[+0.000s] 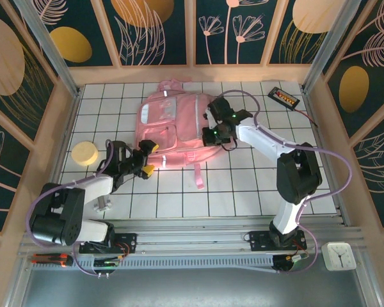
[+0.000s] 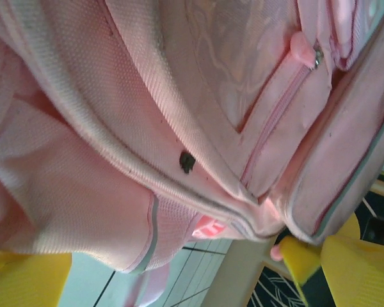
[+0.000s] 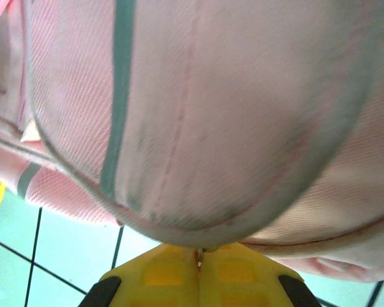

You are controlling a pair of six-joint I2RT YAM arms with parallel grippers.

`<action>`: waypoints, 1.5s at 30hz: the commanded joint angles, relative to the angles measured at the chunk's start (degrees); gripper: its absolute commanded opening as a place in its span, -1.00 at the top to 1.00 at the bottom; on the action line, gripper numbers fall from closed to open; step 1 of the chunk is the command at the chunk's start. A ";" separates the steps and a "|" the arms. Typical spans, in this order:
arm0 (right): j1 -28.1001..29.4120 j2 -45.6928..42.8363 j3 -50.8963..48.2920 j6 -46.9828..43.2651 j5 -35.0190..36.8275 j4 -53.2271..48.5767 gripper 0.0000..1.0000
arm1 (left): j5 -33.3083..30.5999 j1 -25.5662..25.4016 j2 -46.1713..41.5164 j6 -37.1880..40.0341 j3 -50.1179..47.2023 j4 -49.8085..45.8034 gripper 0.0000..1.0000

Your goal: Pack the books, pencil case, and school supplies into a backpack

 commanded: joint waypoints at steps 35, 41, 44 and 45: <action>8.14 5.12 6.09 12.30 -7.92 -1.35 1.00 | -0.14 -8.51 8.21 -3.28 10.22 8.09 -0.66; 8.12 4.54 5.96 12.32 -7.27 -1.73 1.00 | 0.16 -9.90 11.55 -4.83 12.61 10.42 -0.48; 8.18 4.36 6.09 12.48 -7.02 -1.65 1.00 | 0.21 -10.49 13.23 -4.98 13.35 10.31 -0.40; 8.10 4.29 6.17 12.56 -6.95 -1.71 1.00 | 0.30 -10.63 13.97 -5.15 13.52 10.62 -0.32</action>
